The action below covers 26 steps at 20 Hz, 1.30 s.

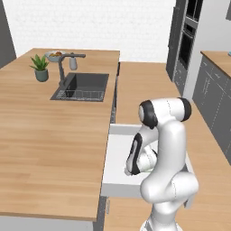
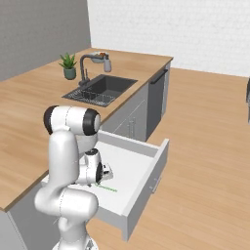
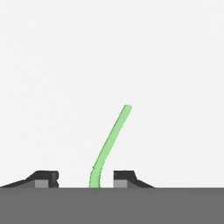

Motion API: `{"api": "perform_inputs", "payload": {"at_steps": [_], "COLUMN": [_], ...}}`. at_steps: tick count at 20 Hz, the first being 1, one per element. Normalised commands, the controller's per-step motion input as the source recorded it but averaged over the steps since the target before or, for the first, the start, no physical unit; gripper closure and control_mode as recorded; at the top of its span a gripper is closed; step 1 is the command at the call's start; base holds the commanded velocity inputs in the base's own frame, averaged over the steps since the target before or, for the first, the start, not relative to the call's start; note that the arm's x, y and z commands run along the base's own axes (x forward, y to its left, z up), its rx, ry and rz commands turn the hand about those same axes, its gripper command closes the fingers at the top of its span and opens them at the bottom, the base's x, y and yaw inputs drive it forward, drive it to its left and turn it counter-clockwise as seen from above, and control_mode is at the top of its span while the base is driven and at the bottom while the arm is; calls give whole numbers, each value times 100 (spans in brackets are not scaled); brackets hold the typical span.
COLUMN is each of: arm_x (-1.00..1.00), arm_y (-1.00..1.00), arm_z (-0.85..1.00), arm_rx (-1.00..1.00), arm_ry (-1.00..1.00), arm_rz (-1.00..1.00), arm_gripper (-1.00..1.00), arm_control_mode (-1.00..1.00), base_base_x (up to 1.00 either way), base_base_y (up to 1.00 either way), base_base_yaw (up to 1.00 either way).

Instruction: Take a straw from the drawer in front and place it inside the glass cup on the dining counter.

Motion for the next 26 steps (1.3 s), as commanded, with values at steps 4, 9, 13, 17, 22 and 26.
{"api": "perform_inputs", "payload": {"at_steps": [4, 9, 13, 17, 22, 26], "arm_x": [29, 26, 34, 45, 44, 40], "arm_y": [-42, -36, -33, -36, -38, -33], "arm_z": [0, 0, 0, 0, 0, 0], "arm_rx": [1, 0, 0, 4, 6, 2], "arm_ry": [3, 1, 1, 4, 4, 2], "arm_rz": [0, -1, 0, 0, 0, 0], "arm_gripper": [100, 100, 100, 100, 100, 100], "arm_control_mode": [-100, -100, -100, -100, -100, -100], "base_base_x": [0, 0, 0, 0, 0, 0], "base_base_y": [0, 0, 0, 0, 0, 0], "base_base_yaw": [0, 0, 0, 0, 0, 0]}}
